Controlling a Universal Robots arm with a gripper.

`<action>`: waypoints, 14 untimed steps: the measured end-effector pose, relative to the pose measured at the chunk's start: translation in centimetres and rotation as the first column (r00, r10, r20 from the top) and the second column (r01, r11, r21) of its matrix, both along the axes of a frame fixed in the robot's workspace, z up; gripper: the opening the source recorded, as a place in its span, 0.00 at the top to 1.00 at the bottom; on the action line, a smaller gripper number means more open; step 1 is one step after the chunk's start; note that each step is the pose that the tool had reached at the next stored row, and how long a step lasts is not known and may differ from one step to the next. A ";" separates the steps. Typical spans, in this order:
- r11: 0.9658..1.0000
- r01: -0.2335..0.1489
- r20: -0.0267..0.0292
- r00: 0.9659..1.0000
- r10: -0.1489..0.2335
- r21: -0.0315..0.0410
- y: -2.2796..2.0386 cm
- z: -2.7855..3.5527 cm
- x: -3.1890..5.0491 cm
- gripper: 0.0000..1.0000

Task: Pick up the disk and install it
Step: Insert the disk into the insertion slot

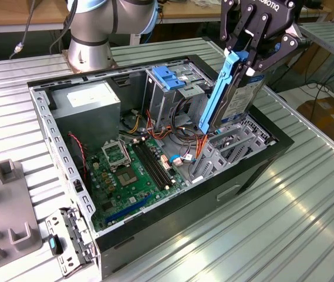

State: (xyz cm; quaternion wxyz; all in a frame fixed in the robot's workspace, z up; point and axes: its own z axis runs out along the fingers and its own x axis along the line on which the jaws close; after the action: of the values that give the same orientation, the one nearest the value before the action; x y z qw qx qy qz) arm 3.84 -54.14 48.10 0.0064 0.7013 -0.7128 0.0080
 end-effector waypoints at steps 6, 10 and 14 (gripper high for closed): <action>1.000 0.000 0.000 1.000 0.000 0.000 0.00 0.00 0.01 0.63; 1.000 0.000 0.000 1.000 0.000 0.000 0.00 0.00 0.04 0.63; 1.000 0.000 0.000 1.000 0.000 0.000 0.04 -0.07 0.53 0.63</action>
State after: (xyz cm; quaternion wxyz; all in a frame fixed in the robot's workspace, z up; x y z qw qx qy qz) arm 4.38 -54.09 48.04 0.0063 0.7013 -0.7128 0.0079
